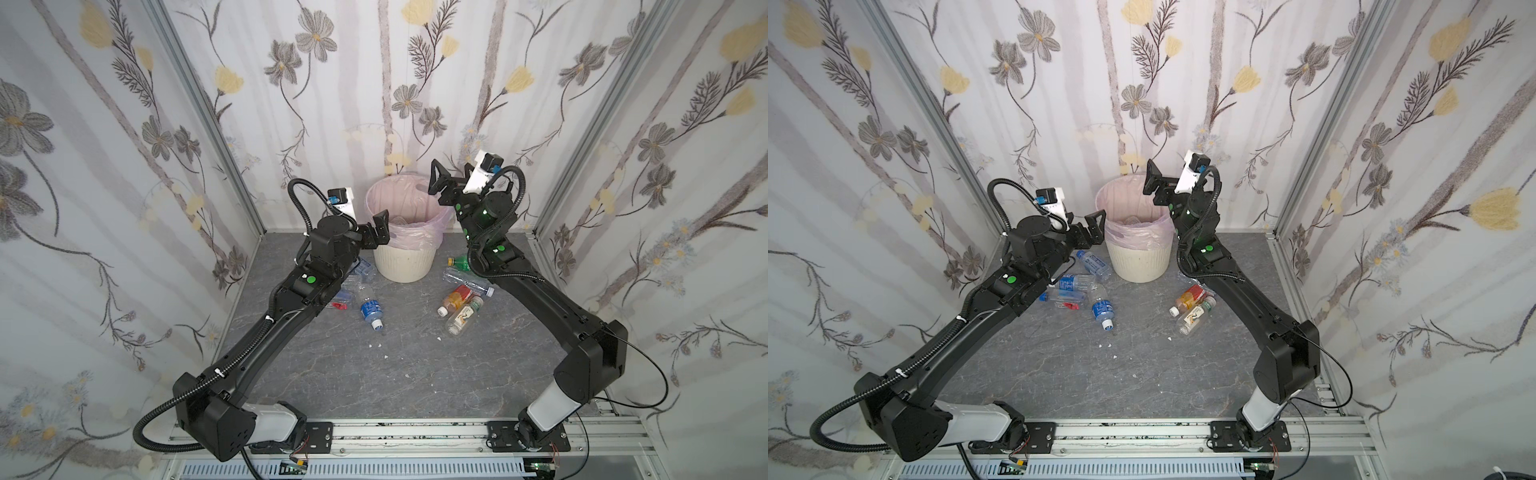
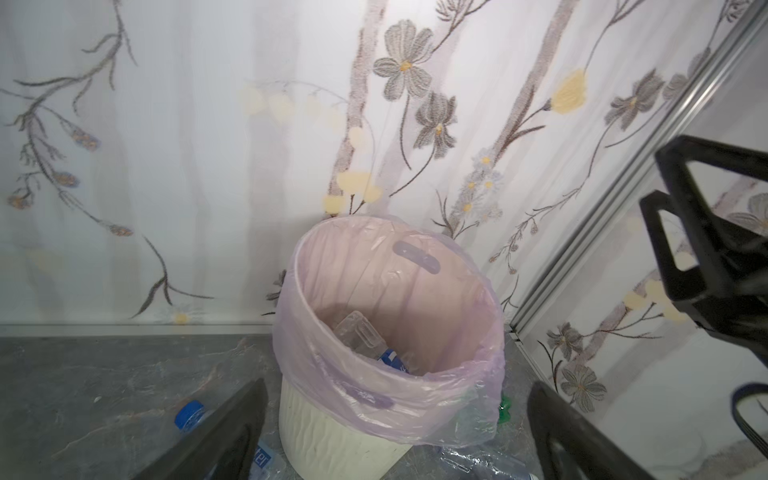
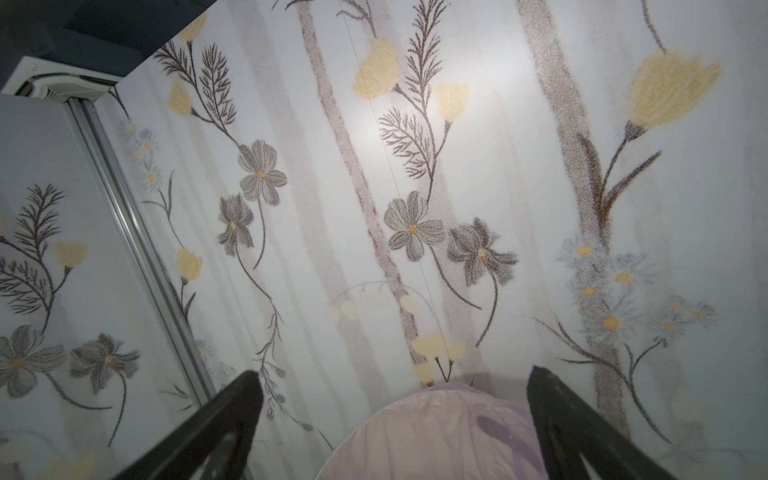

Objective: Throw the plastic bottles in the bin
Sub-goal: 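Lower the left gripper over a blue-capped bottle while the right gripper returns toward the bottles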

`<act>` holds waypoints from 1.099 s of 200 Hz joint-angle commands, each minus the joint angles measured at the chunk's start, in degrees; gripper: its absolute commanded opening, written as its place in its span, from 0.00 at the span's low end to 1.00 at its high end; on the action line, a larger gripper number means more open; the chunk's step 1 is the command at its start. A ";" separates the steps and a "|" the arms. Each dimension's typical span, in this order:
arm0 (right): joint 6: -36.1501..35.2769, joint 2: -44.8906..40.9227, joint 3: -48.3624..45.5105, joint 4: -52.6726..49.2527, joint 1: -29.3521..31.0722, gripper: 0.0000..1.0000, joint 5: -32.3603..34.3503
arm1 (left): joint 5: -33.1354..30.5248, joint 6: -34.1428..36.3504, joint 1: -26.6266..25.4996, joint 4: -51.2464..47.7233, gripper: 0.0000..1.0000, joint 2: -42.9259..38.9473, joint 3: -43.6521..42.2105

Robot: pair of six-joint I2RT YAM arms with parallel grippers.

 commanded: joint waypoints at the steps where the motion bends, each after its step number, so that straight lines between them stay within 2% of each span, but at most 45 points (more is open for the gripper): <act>1: -0.18 -3.36 -4.75 -1.75 0.80 1.00 -3.30 | 4.76 -10.93 4.65 -1.88 1.00 -1.29 -3.46; 49: -5.43 -9.95 -15.99 -3.03 6.00 1.00 -5.57 | 20.82 -29.04 19.05 -2.01 1.00 -2.14 -13.46; 106: -11.58 -12.16 -23.16 -4.33 15.12 1.00 -4.09 | 28.07 -41.80 30.33 -1.93 1.00 -1.57 -24.12; 150: -12.71 -7.77 -23.75 -5.50 21.31 1.00 -7.75 | 34.02 -43.64 34.75 -1.88 1.00 1.64 -27.74; 193: -11.38 -1.77 -22.10 -5.34 24.99 1.00 -6.76 | 33.70 -45.35 37.26 -1.84 1.00 3.25 -31.39; 220: -10.33 1.84 -20.30 -6.10 26.36 1.00 -6.94 | 33.26 -46.26 38.74 -1.66 0.95 5.29 -32.88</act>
